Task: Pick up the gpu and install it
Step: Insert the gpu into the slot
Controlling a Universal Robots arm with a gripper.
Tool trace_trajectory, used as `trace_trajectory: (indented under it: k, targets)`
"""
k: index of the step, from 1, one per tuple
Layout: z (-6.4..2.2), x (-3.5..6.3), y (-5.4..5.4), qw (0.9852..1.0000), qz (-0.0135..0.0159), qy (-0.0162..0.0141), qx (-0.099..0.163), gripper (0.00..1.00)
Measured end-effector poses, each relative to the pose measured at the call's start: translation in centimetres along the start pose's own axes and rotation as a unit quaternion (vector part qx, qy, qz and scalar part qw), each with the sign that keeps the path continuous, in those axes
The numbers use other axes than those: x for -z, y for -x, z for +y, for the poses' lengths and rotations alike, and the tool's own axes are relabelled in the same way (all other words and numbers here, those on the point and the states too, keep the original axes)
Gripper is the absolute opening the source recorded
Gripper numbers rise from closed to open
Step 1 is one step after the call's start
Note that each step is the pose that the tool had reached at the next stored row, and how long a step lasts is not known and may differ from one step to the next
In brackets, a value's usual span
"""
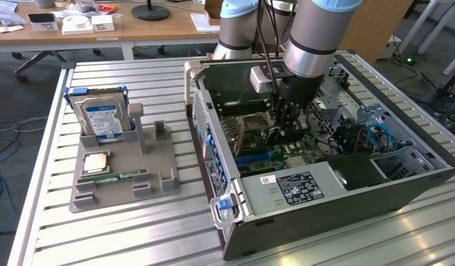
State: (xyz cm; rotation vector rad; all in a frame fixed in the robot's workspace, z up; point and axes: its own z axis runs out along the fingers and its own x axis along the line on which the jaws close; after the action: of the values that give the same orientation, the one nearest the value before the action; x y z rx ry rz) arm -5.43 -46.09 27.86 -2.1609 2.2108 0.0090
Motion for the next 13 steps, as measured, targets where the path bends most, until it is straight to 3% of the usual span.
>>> trace_trajectory:
  k: [13]
  targets:
    - [0.67,0.02,-0.27,1.0000,0.0003,0.0000,0.001,0.26]
